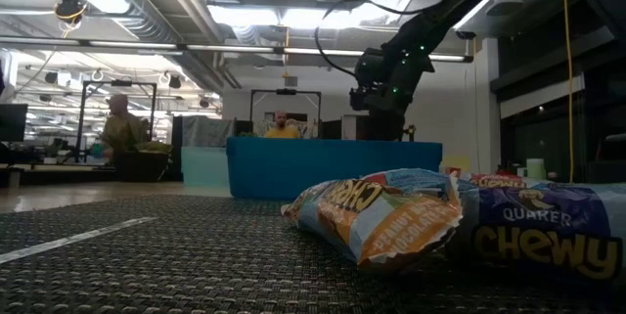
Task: Pick and place Granola Bars by type
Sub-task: Put the yellow granola bar into the yellow bin
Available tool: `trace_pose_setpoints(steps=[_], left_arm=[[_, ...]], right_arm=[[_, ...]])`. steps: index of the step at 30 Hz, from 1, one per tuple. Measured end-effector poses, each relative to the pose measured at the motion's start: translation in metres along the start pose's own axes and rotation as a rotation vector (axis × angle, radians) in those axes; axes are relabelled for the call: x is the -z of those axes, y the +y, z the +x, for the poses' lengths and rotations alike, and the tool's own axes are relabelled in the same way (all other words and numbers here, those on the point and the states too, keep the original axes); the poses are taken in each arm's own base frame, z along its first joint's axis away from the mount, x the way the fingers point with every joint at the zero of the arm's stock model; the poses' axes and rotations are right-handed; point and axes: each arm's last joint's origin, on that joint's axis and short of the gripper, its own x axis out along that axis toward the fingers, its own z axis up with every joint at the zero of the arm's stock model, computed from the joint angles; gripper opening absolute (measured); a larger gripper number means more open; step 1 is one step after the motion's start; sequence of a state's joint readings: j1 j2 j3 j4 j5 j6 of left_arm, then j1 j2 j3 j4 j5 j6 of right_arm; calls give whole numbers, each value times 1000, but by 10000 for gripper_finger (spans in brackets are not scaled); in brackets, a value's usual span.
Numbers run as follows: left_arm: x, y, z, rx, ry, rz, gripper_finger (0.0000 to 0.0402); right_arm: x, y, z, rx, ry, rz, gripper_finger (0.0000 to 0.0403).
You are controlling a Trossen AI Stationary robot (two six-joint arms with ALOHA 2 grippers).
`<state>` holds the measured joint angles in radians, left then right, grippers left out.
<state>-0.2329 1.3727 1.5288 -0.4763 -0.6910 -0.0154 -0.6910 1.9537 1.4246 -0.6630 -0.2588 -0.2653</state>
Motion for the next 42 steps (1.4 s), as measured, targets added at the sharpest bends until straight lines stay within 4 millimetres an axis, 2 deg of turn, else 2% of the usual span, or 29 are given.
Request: trace_pose_setpoints(steps=[7, 16, 21, 27, 34, 39, 42], left_arm=[[0, 0, 0, 0, 0, -1, 205], [0, 0, 0, 0, 0, -16, 205], [0, 0, 0, 0, 0, -24, 205], [0, 0, 0, 0, 0, -24, 205], [0, 0, 0, 2, 0, -24, 205], [0, -1, 0, 4, 0, -24, 205], [0, -1, -1, 8, -1, -23, 205]], right_arm=[[-1, 0, 0, 4, -6, -4, 65], [-1, 0, 0, 5, -6, -2, 132], [-1, 0, 0, 5, -6, -2, 152], [2, 4, 1, -9, 32, -5, 152], [6, 16, 0, -38, 97, -61, 133], [3, 25, -20, -32, 62, -83, 112], [1, 31, -42, -20, 16, -99, 101]])
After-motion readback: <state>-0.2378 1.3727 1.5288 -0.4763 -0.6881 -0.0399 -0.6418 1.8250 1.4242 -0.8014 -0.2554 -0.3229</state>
